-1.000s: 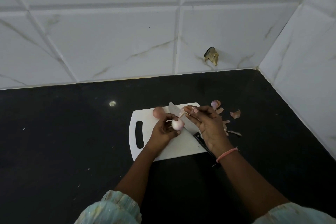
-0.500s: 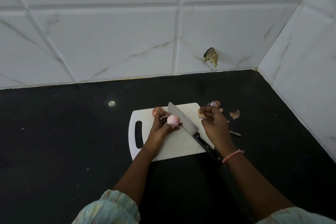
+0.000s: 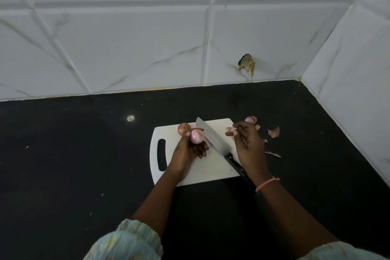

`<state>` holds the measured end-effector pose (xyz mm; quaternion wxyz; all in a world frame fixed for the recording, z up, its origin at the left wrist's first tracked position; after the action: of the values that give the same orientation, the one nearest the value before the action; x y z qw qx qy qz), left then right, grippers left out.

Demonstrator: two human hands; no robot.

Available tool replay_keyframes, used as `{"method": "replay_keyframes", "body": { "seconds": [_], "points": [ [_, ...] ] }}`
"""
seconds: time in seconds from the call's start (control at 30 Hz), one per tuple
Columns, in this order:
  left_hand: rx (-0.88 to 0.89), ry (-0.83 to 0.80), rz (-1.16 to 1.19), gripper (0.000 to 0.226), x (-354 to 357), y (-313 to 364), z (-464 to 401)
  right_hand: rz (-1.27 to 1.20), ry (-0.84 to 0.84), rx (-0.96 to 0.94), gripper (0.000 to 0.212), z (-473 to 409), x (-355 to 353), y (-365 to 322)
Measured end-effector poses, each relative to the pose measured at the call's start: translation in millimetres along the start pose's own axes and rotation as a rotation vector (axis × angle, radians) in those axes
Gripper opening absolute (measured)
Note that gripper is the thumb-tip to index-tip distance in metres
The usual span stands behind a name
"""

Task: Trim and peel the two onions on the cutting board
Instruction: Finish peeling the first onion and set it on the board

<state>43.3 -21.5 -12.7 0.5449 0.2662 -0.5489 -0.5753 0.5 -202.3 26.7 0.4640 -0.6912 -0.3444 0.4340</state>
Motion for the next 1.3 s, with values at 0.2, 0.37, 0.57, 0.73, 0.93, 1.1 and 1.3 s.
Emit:
{"method": "replay_keyframes", "body": {
  "seconds": [0.2,0.37,0.57,0.73,0.93,1.1,1.3],
  "points": [
    [0.008,-0.001,-0.037,0.051,0,1,1,0.056,0.06,0.001,0.027,-4,-4,6],
    [0.018,0.0,-0.049,0.051,-1,1,2,0.132,0.106,-0.028,0.052,-10,-11,5],
    [0.017,0.002,-0.051,0.051,1,2,2,0.121,0.259,-0.013,0.048,-15,-22,5],
    [0.021,0.003,-0.072,0.056,0,2,2,0.189,0.199,-0.051,0.031,-17,-20,8],
    [0.13,0.04,-0.174,0.059,1,1,8,0.099,-0.287,-0.039,0.025,-3,10,-13],
    [0.166,0.041,-0.261,0.044,0,2,10,-0.003,-0.374,-0.033,0.043,6,27,-22],
    [0.181,0.036,-0.299,0.053,-1,2,10,0.026,-0.317,-0.106,0.023,6,28,-24]
  ]
}}
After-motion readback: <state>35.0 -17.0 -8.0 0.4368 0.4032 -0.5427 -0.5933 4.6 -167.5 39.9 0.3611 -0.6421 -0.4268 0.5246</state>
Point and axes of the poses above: each hand's wrist, its own z-axis away from the middle knuckle, its own x-axis out of the palm, y = z × x, the point moved 1 cm from there along -z, towards the middle knuckle, and after that the axes turned 5 degrees about -z, right-handed, at the moved point
